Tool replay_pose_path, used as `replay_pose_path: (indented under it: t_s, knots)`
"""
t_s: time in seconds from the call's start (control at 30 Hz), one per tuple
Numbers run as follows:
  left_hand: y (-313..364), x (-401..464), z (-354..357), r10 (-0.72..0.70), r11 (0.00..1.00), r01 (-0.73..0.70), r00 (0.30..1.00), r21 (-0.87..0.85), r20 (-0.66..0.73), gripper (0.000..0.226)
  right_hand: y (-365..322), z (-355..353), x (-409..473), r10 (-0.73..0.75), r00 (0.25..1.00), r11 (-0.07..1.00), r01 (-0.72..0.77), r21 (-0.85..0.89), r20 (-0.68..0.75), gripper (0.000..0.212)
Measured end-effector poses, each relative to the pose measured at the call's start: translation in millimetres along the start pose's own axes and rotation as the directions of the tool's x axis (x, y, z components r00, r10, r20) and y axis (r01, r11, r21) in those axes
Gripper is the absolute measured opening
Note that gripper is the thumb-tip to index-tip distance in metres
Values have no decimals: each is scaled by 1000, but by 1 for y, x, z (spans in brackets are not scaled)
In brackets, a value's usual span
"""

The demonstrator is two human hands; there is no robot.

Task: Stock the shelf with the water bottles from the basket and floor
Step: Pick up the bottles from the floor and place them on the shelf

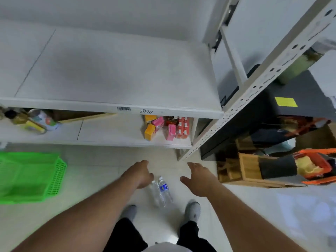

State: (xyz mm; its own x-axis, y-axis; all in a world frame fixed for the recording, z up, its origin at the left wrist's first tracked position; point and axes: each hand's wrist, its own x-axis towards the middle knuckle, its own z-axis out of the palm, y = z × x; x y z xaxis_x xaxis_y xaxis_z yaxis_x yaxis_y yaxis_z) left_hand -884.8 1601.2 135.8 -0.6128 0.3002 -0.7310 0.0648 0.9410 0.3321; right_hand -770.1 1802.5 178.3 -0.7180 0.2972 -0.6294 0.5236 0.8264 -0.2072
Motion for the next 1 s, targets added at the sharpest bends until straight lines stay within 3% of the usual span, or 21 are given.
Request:
replay_pose_path:
  t_s: [0.27,0.5,0.67,0.83,1.0]
  knots:
    - [-10,-2,91,-241,923,234,970,-307,15,72,59,32,50,-118,957,984,148,-97,265,74]
    - [-63,26,170,-326,813,305,944,-496,46,72,61,106,111,-86,921,995,99,-15,380,79]
    - [-111,127,267,-386,688,344,919,-639,80,80,71,222,222,10,925,983,-79,165,381,81]
    - [-150,266,393,-440,611,373,893,-698,92,91,113,361,353,139,942,965,-198,173,305,81]
    - [-171,385,494,-468,586,370,881,-721,72,87,155,475,447,140,952,967,-191,169,272,88]
